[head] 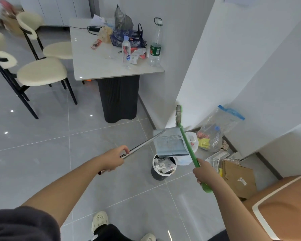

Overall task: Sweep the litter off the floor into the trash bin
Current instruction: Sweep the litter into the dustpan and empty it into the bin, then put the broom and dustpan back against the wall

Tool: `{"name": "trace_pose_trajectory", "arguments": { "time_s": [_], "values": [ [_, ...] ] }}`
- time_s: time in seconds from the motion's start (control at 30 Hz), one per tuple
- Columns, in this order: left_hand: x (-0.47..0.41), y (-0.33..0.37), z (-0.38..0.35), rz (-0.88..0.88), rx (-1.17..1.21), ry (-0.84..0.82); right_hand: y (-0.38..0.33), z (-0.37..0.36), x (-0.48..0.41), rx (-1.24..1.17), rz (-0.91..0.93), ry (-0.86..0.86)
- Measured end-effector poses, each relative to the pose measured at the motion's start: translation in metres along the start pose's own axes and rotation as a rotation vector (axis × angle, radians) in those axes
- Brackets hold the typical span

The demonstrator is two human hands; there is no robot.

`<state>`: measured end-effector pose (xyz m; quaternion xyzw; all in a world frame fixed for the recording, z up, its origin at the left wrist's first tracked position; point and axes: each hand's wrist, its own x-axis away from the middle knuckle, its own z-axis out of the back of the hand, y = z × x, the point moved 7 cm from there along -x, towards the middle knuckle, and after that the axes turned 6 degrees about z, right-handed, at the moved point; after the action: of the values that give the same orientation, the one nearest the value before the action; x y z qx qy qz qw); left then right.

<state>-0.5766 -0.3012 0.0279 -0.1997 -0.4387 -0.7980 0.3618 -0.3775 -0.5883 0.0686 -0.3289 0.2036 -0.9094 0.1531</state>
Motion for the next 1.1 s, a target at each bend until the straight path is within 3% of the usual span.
{"name": "trace_pose_trajectory", "arguments": {
  "time_s": [0.27, 0.53, 0.8, 0.97, 1.1],
  "values": [
    [-0.008, 0.022, 0.115, 0.090, 0.122, -0.191, -0.080, -0.026, -0.025, -0.455, -0.041, -0.091],
    [-0.022, 0.017, 0.215, 0.107, 0.422, -0.264, -0.149, -0.075, -0.067, -0.830, -0.175, -0.216],
    [-0.077, 0.034, 0.266, -0.003, 0.739, 0.001, -0.215, -0.092, -0.110, -1.200, -0.232, -0.351],
    [-0.121, 0.051, 0.285, -0.034, 0.590, 0.083, -0.249, -0.088, -0.153, -1.212, -0.165, -0.335],
    [-0.168, 0.076, 0.295, -0.119, 0.297, 0.130, -0.274, -0.076, -0.208, -1.149, -0.125, -0.349]
  ]
}}
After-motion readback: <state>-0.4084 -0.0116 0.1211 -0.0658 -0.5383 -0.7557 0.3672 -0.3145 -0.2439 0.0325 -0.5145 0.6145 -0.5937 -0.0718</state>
